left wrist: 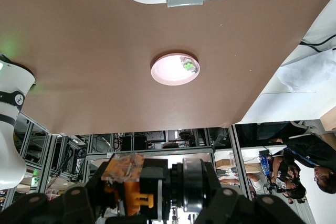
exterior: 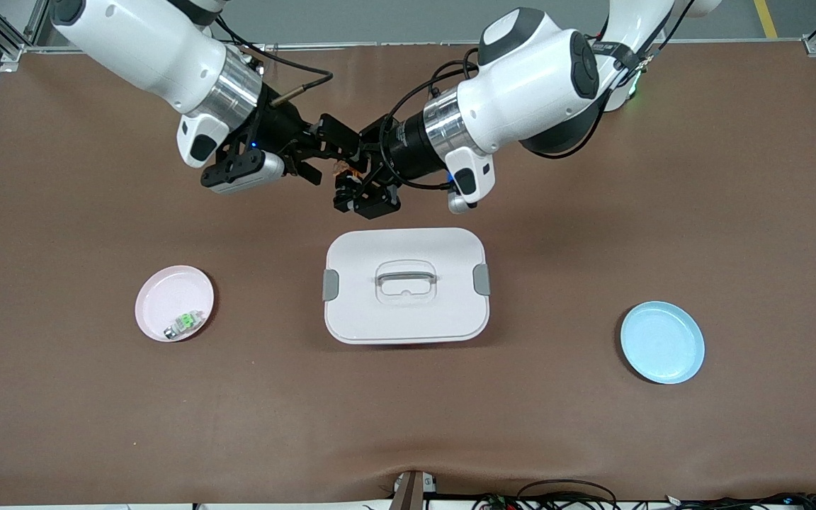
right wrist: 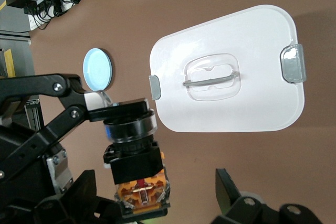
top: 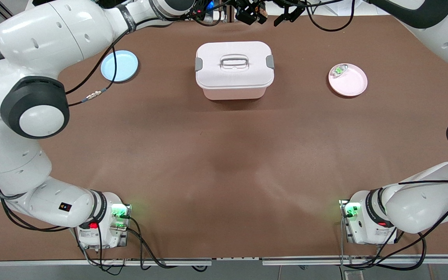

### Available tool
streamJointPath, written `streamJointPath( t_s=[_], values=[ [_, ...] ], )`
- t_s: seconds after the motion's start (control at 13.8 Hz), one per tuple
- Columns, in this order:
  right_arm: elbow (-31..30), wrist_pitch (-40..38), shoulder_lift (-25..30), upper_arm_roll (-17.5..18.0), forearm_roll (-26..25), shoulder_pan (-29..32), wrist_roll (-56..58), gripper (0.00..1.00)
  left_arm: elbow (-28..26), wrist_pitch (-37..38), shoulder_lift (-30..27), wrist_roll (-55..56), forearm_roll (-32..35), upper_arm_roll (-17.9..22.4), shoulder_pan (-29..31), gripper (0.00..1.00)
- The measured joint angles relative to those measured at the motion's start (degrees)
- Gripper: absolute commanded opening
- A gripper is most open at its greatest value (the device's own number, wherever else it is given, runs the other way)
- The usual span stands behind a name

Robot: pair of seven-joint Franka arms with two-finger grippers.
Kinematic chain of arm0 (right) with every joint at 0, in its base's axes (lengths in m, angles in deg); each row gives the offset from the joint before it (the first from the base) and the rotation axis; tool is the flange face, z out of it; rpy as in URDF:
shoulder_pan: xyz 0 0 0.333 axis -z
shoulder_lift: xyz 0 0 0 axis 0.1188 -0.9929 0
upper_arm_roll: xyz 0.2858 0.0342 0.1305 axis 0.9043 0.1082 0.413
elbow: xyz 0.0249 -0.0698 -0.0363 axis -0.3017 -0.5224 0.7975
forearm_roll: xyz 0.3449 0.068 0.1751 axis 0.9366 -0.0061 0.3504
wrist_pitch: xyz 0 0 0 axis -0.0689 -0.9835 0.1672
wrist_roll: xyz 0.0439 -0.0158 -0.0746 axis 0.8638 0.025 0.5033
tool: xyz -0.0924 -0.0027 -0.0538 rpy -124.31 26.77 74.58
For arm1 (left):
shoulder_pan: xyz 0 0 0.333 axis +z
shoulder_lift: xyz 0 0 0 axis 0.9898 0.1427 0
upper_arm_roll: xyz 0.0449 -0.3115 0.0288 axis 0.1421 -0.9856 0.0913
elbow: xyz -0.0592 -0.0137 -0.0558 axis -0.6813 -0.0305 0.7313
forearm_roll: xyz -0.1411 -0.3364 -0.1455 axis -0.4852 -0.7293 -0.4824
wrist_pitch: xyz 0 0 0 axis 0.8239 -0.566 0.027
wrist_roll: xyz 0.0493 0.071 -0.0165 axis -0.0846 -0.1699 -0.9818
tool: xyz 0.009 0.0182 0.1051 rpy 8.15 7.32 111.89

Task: Transfer orange switch to right arm and place
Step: 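Close the right gripper on the orange switch beside the left gripper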

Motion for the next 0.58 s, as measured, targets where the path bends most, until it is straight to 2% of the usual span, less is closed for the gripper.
streamJointPath(
  t_s=[0.07,0.36,0.51,0.58],
  values=[
    [-0.07,0.47,-0.15,0.00,0.00,-0.22,-0.01,0.97,0.00,0.00,0.00,0.00,0.00,0.00,0.00,0.18],
    [-0.71,1.48,-0.45,0.00,0.00,-0.54,-0.01,0.30,0.00,0.00,0.00,0.00,0.00,0.00,-0.02,0.18],
    [-0.69,1.86,-0.44,0.01,0.06,-0.60,-0.01,0.06,-0.01,0.00,0.01,0.00,0.00,0.00,-0.04,0.18],
    [-0.60,2.14,-0.41,0.10,0.11,-0.73,-0.02,0.00,-0.09,0.00,0.10,0.00,0.00,0.00,-0.13,0.18]
  ],
)
